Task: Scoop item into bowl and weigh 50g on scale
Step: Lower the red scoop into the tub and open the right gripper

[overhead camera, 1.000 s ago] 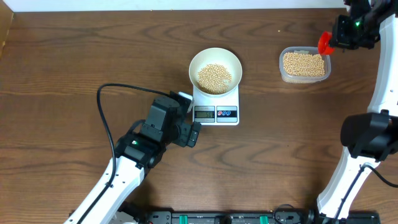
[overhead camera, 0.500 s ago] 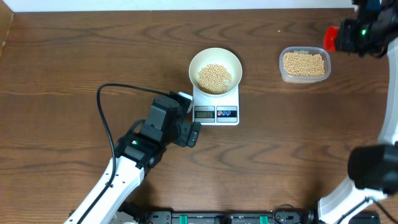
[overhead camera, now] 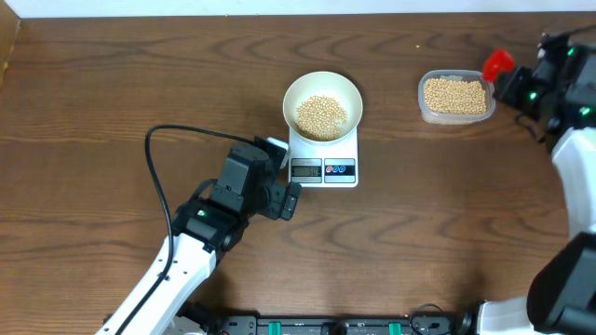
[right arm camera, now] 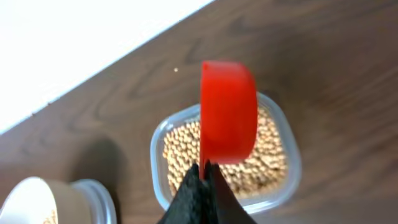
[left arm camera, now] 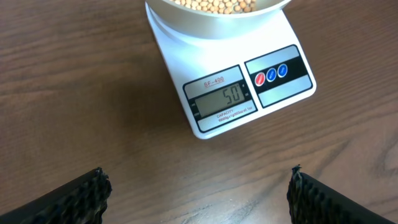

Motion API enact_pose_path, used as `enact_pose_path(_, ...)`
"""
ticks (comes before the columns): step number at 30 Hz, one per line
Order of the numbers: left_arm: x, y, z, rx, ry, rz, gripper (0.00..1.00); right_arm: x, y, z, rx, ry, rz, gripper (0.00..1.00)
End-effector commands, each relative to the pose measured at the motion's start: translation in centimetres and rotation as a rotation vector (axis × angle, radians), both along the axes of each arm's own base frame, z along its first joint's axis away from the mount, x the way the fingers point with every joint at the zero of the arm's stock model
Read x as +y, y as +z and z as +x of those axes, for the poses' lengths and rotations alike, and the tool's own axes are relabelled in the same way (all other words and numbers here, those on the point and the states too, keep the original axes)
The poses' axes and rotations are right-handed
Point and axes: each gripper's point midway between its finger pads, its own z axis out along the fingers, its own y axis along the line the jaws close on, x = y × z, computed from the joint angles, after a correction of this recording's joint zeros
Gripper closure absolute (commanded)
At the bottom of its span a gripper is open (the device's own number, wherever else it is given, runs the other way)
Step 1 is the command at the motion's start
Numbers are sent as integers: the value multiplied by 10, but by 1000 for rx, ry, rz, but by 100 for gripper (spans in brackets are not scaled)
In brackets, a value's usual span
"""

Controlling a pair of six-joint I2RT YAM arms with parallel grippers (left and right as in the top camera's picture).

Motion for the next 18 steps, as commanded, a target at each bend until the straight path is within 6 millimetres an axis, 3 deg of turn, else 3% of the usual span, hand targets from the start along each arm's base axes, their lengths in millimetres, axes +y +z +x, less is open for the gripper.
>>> enact_pose_path(1, -2, 3, 0, -5, -10, -9, 7, 10, -22, 0, 20, -50, 142, 99)
enact_pose_path(7, -2, 3, 0, -5, -10, -9, 7, 24, -44, 2, 38, -3, 190, 98)
enact_pose_path(13, -2, 3, 0, -5, -10, -9, 7, 24, -68, 3, 90, -9, 202, 81)
enact_pose_path(18, -2, 3, 0, -5, -10, -9, 7, 26, -78, 1, 118, -2, 216, 45)
